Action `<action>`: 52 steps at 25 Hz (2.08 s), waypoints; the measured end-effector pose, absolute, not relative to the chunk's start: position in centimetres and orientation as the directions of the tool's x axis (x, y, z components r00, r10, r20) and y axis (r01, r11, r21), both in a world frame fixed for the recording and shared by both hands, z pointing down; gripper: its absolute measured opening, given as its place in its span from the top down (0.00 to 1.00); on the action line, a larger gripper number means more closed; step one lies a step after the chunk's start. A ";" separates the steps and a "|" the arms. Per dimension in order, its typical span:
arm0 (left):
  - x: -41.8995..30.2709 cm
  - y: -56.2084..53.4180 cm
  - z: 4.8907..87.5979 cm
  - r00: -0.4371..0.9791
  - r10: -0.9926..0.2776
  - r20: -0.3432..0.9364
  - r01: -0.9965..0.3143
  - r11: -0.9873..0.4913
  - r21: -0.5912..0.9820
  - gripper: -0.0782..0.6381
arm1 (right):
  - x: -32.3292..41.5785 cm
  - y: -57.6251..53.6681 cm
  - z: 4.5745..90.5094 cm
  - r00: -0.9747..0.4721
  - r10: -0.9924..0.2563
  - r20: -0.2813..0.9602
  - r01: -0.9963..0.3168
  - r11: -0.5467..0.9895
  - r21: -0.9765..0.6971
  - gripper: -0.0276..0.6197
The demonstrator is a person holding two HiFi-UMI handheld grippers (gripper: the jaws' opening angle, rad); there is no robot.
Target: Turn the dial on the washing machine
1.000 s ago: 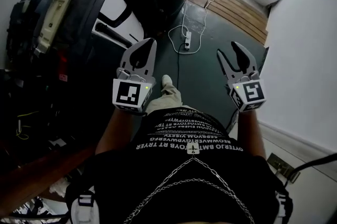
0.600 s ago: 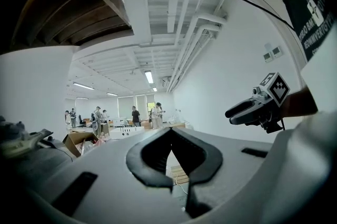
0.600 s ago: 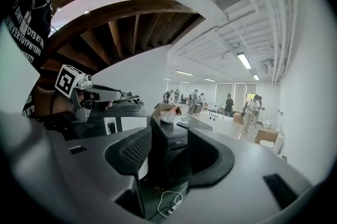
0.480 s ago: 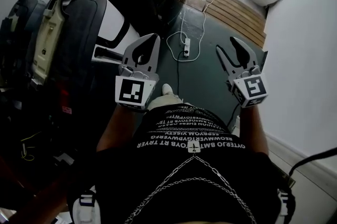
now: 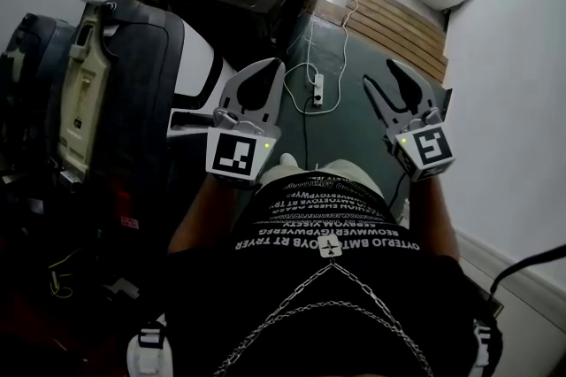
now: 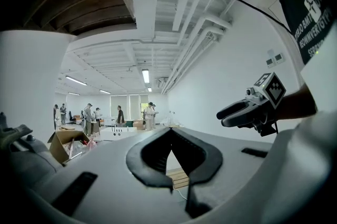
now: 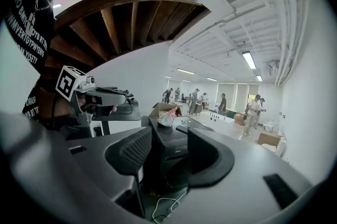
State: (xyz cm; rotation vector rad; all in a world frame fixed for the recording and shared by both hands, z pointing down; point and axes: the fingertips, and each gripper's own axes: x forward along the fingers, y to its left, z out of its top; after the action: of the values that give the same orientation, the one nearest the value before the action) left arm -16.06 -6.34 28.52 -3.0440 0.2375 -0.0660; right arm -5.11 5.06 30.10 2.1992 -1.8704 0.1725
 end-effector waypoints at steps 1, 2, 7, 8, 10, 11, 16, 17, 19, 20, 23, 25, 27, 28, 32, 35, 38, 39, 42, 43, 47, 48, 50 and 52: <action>-15.7 -6.5 28.7 0.988 -0.150 0.041 -0.147 -0.986 -0.085 0.88 | -4.6 4.9 30.1 0.175 -0.953 0.247 -0.982 -0.152 0.108 0.63; -15.2 -6.7 28.9 0.989 -0.145 0.043 -0.141 -0.986 -0.087 0.88 | -4.1 4.7 30.2 0.177 -0.954 0.243 -0.982 -0.155 0.105 0.63; -12.3 -6.8 28.8 0.992 -0.120 0.045 -0.115 -0.988 -0.104 0.88 | -1.0 5.0 30.2 0.189 -0.949 0.254 -0.981 -0.173 0.084 0.63; -11.8 -7.3 28.9 0.991 -0.126 0.054 -0.121 -0.989 -0.090 0.88 | -0.2 4.6 30.5 0.190 -0.949 0.251 -0.981 -0.174 0.085 0.63; -10.9 -8.5 29.1 0.987 -0.151 0.061 -0.147 -0.987 -0.068 0.88 | 1.4 3.4 30.9 0.181 -0.954 0.240 -0.983 -0.173 0.054 0.63; -10.3 -9.0 29.2 0.984 -0.164 0.065 -0.161 -0.985 -0.061 0.88 | 2.2 2.9 30.9 0.172 -0.957 0.232 -0.985 -0.169 0.034 0.63; -5.6 -10.5 29.1 0.976 -0.198 0.088 -0.191 -0.978 -0.082 0.88 | 7.1 1.0 30.9 0.128 -0.968 0.217 -0.992 -0.126 0.022 0.64; -4.5 -10.7 29.0 0.976 -0.199 0.085 -0.193 -0.978 -0.082 0.88 | 8.1 0.7 30.9 0.122 -0.968 0.219 -0.992 -0.121 0.020 0.64; -2.5 -11.3 29.0 0.974 -0.211 0.085 -0.204 -0.975 -0.082 0.88 | 10.2 0.0 31.6 0.108 -0.968 0.227 -0.994 -0.105 0.025 0.64; -1.5 -11.6 29.0 0.972 -0.219 0.089 -0.211 -0.974 -0.085 0.88 | 11.2 -0.2 31.9 0.098 -0.968 0.231 -0.995 -0.093 0.032 0.64; 2.1 -12.2 28.7 0.969 -0.227 0.099 -0.218 -0.971 -0.094 0.88 | 14.5 -1.0 32.1 0.076 -0.971 0.229 -0.997 -0.069 0.038 0.64; 4.5 -12.1 28.7 0.968 -0.226 0.109 -0.215 -0.970 -0.110 0.88 | 16.6 -1.5 31.7 0.063 -0.973 0.221 -0.998 -0.061 0.017 0.64; 6.6 -12.0 28.6 0.967 -0.232 0.108 -0.220 -0.968 -0.118 0.88 | 18.6 -1.8 31.6 0.046 -0.975 0.217 -0.999 -0.046 0.005 0.64; 7.5 -12.1 28.4 0.965 -0.241 0.105 -0.228 -0.967 -0.115 0.88 | 19.5 -1.9 31.8 0.037 -0.975 0.218 -0.999 -0.036 0.007 0.64; 10.5 -12.3 27.7 0.953 -0.281 0.109 -0.267 -0.955 -0.129 0.88 | 23.1 -2.4 32.1 0.006 -0.978 0.207 -1.000 -0.010 -0.019 0.64; 12.0 -12.4 27.4 0.945 -0.309 0.108 -0.290 -0.944 -0.157 0.88 | 25.5 -3.0 32.3 -0.019 -0.980 0.198 -0.999 0.011 -0.041 0.64; 12.8 -13.0 28.0 0.931 -0.339 0.133 -0.319 -0.935 -0.153 0.88 | 27.2 -4.0 32.8 -0.040 -0.977 0.208 -0.999 0.034 -0.031 0.64; 13.2 -13.3 28.2 0.928 -0.345 0.143 -0.325 -0.935 -0.145 0.88 | 27.7 -4.4 32.8 -0.043 -0.978 0.206 -0.999 0.036 -0.037 0.64; 14.0 -14.3 28.9 0.919 -0.357 0.165 -0.339 -0.932 -0.128 0.88 | 28.3 -5.8 33.2 -0.064 -0.977 0.202 -0.996 0.051 -0.068 0.65; 14.2 -15.0 29.1 0.916 -0.364 0.168 -0.346 -0.930 -0.127 0.88 | 28.4 -6.4 33.6 -0.074 -0.975 0.209 -0.996 0.061 -0.067 0.65; 15.1 -17.8 29.9 0.913 -0.370 0.172 -0.356 -0.928 -0.106 0.88 | 28.5 -9.3 34.8 -0.097 -0.964 0.246 -0.994 0.083 -0.064 0.65; 15.3 -18.6 30.1 0.914 -0.367 0.173 -0.354 -0.930 -0.103 0.88 | 28.6 -10.0 35.0 -0.095 -0.963 0.253 -0.995 0.082 -0.060 0.65; 15.7 -20.3 30.5 0.918 -0.359 0.171 -0.346 -0.933 -0.101 0.88 | 28.9 -11.5 35.1 -0.083 -0.961 0.265 -0.996 0.071 -0.054 0.65; 16.2 -22.0 30.6 0.923 -0.349 0.163 -0.336 -0.936 -0.100 0.88 | 29.3 -12.8 35.3 -0.062 -0.957 0.282 -0.998 0.052 -0.045 0.65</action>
State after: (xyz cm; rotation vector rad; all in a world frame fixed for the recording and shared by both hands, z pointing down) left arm 16.15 -22.01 30.60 -3.0117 0.5372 -0.2746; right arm 29.33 -12.78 35.30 2.0215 -2.1426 0.3409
